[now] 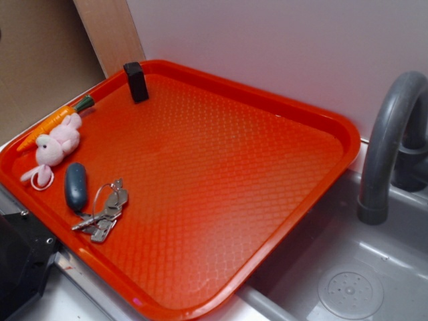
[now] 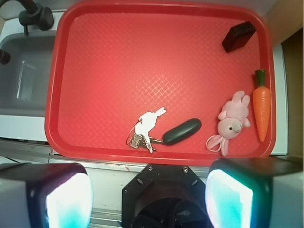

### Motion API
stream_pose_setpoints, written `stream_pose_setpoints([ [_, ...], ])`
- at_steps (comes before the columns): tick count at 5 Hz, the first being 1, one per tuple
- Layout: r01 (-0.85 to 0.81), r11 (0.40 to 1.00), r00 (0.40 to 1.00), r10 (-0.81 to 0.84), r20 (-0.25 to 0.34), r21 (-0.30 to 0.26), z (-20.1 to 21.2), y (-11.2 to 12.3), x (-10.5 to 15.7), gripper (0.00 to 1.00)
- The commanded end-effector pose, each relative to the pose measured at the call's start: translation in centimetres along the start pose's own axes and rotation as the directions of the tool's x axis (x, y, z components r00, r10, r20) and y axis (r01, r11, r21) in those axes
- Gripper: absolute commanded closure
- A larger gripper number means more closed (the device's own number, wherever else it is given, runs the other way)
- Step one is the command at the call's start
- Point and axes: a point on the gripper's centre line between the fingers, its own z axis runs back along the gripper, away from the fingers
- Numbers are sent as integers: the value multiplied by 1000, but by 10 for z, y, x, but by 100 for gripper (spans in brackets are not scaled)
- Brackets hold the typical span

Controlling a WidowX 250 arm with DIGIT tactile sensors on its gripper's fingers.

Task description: Grab the black box.

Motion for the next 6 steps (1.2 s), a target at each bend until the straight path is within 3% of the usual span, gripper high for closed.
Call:
stream_pose_setpoints([
  [1,-365,916,919,383,-93,168,-85,76,65,0],
  [2,-590,785,803,596,32,186,-97,108,95,0],
  [3,-732,667,682,719,138,141,-114,138,105,0],
  [4,-767,627,640,726,251,140,-119,154,123,0],
  [5,-784,603,620,743,252,149,-130,177,131,0],
  [6,-825,556,561,786,262,99,-138,192,142,0],
])
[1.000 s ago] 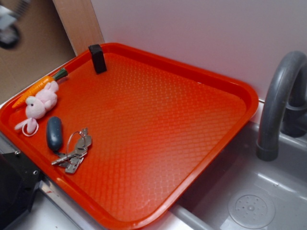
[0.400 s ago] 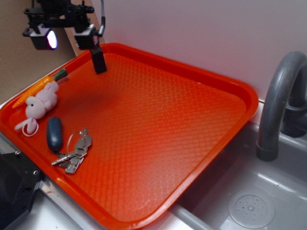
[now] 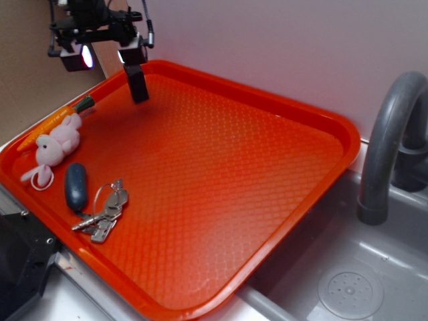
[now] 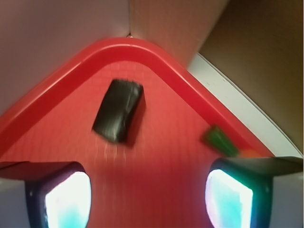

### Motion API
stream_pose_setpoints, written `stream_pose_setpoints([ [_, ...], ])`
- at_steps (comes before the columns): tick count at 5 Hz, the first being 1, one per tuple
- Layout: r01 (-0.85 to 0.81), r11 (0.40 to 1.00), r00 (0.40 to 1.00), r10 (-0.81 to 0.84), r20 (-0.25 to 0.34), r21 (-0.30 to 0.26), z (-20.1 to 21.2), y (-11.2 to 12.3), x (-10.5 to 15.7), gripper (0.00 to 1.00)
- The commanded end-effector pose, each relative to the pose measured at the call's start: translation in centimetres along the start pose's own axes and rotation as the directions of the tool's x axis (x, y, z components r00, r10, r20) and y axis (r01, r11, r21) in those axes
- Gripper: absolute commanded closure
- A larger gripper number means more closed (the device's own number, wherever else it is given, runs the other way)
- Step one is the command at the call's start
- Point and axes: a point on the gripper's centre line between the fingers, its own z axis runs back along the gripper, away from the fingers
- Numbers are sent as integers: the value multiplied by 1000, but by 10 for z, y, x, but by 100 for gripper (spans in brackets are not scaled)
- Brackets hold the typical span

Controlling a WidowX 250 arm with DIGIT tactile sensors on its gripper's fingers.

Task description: Grab the black box.

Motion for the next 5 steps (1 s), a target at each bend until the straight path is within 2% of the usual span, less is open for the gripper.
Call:
stream_pose_setpoints([
  [1,-113,988,992,118,51,-105,-1,10,36,0],
  [2,-128,985,991,131,15,-111,-13,6,32,0],
  [3,-129,989,991,128,-26,-66,-27,10,19,0],
  [4,-75,997,997,75,-24,14,-57,-21,33,51],
  [5,-17,999,999,16,28,46,-39,-26,40,100],
])
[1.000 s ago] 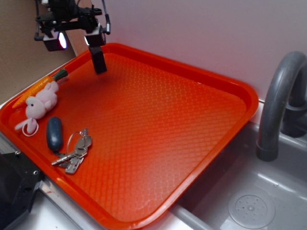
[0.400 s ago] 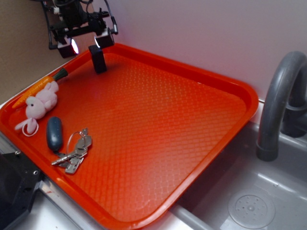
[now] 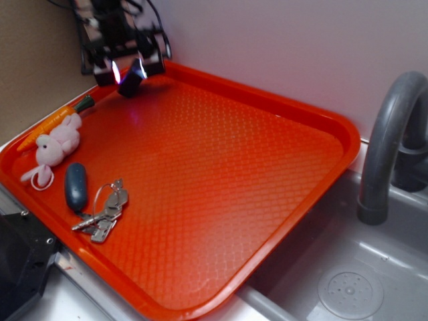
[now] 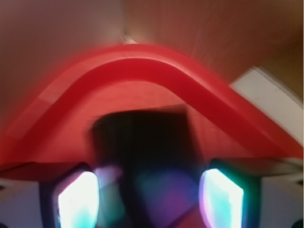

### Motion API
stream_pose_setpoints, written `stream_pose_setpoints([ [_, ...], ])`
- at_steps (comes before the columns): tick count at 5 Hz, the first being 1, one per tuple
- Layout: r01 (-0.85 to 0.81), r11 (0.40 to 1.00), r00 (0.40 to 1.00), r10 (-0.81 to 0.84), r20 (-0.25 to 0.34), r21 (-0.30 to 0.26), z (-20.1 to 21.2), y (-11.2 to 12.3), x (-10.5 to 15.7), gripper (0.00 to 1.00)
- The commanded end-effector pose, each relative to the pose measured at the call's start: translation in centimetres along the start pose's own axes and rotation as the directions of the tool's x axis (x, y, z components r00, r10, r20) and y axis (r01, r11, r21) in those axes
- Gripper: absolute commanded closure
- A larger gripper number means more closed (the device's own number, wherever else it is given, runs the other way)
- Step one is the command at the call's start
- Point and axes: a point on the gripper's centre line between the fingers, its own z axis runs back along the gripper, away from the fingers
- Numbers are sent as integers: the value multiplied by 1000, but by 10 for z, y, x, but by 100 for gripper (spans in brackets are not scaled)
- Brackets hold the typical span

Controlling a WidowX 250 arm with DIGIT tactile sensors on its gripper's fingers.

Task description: Grab the black box.

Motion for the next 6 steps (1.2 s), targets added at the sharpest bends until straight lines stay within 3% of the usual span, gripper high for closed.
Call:
stream_pose_setpoints([
  [1,154,988,986,-155,68,19,69,7,-1,100],
  [2,264,960,964,-260,54,-95,127,40,-45,100],
  [3,436,874,899,-434,59,-214,183,61,-79,100],
  [4,625,725,772,-629,93,-290,240,51,-100,100],
  [5,659,710,742,-668,59,-248,249,47,-100,11],
  [6,641,732,758,-652,38,-231,224,49,-92,0],
])
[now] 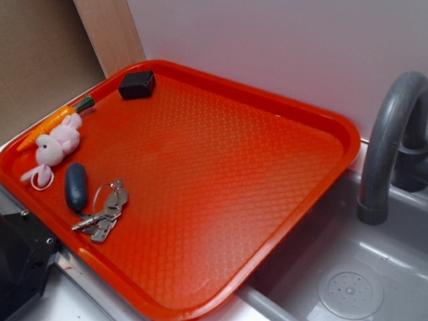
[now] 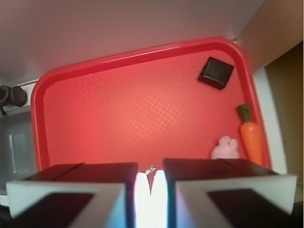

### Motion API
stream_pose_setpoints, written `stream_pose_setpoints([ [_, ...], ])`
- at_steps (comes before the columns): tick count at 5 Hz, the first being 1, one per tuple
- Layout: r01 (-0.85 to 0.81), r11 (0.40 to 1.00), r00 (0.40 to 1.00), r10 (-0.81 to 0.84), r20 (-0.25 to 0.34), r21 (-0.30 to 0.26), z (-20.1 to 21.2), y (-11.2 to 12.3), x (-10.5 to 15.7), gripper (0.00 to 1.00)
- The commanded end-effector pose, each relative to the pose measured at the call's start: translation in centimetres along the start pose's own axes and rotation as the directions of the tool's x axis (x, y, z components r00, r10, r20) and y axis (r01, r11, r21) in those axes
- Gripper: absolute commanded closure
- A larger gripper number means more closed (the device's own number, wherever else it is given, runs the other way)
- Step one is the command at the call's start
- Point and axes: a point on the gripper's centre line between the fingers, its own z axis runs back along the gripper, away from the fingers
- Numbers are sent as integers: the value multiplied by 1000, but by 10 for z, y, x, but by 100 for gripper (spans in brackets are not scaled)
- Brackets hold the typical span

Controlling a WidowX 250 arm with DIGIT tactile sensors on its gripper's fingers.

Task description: Grab the black box.

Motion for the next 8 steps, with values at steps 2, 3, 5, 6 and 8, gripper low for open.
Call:
stream_pose_setpoints([
  [2,246,968,968,-248,32,55,-82,101,56,0],
  [3,487,866,872,-489,-13,110,-92,103,77,0],
  [5,487,866,872,-489,-13,110,-92,103,77,0],
  [6,487,866,872,-489,-13,110,-92,103,77,0],
  [8,793,600,597,-800,61,106,-134,131,134,0],
])
